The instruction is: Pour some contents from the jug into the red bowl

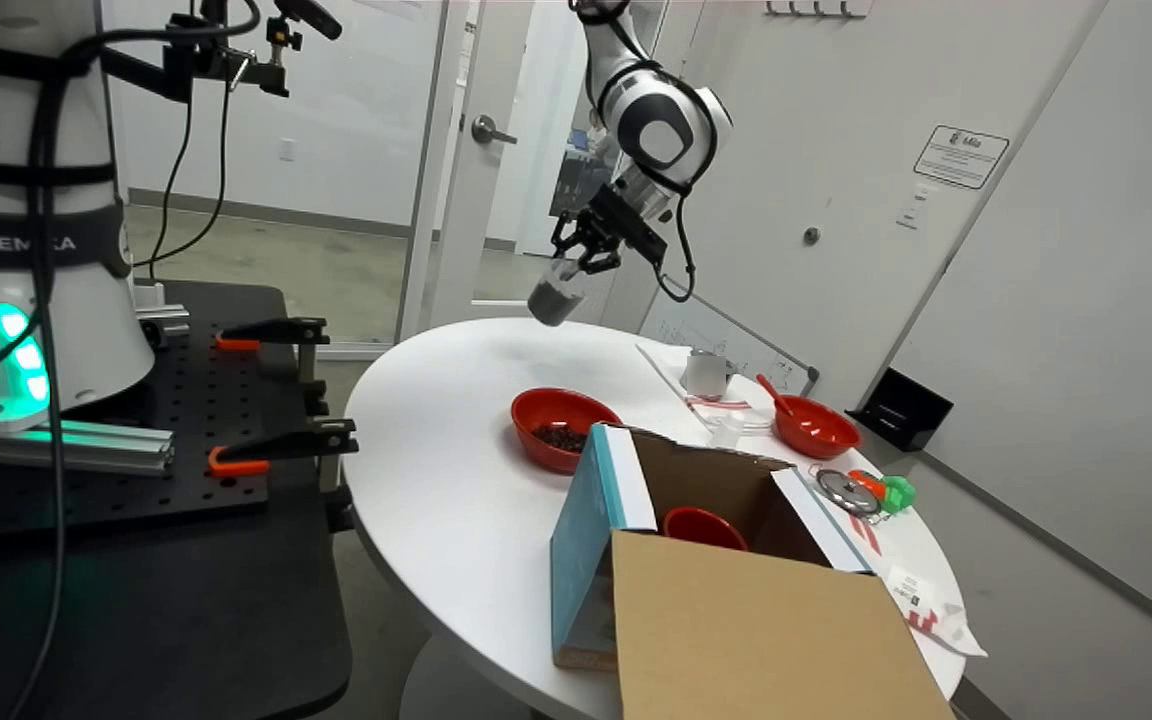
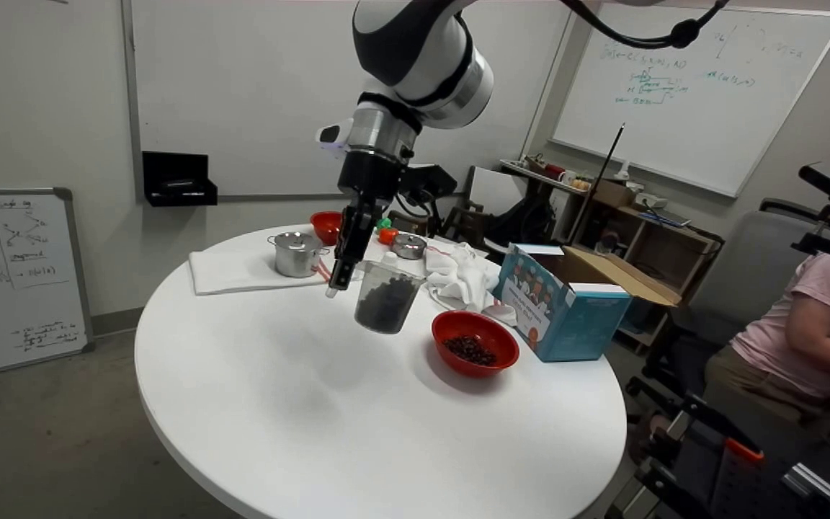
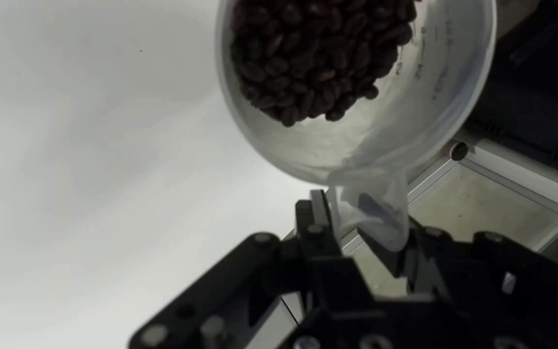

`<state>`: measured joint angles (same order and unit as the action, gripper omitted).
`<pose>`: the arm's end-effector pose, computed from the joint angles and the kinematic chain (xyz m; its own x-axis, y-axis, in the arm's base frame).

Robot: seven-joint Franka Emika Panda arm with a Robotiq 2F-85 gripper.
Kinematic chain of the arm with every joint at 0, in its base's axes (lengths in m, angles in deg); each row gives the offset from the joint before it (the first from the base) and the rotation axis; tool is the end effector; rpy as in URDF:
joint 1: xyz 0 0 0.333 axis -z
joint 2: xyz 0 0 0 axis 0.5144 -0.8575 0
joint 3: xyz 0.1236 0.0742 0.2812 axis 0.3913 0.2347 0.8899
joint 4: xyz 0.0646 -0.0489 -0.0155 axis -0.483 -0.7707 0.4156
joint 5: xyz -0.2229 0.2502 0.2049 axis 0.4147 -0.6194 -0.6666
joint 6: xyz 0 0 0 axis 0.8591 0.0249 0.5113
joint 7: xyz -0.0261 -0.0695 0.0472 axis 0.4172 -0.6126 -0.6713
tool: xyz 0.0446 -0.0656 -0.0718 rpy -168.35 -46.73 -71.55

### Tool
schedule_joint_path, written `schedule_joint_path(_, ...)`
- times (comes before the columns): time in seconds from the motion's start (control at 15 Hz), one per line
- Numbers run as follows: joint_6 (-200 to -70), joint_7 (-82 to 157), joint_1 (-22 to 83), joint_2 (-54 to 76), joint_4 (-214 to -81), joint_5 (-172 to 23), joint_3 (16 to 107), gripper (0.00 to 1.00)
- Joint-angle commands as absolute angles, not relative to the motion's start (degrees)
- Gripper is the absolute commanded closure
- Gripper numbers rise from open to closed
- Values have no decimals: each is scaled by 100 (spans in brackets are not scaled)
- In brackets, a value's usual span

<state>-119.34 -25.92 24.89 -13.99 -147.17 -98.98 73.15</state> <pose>0.6464 0.1660 0.1942 0.5520 0.8204 0.1491 0.7841 -0.4499 -0.4276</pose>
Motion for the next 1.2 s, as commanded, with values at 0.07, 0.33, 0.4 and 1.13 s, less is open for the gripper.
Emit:
schedule_joint_path(0.07,-12029,-1536,2321,-1833,-14264,-9229,7481,94)
schedule_joint_path(0.33,-12085,-735,2248,-2272,-13785,-8696,7437,94)
schedule_joint_path(0.4,-12152,-550,2238,-2368,-13680,-8570,7425,94)
schedule_joint_path(1.13,-13176,805,2281,-3359,-12748,-7620,7310,94)
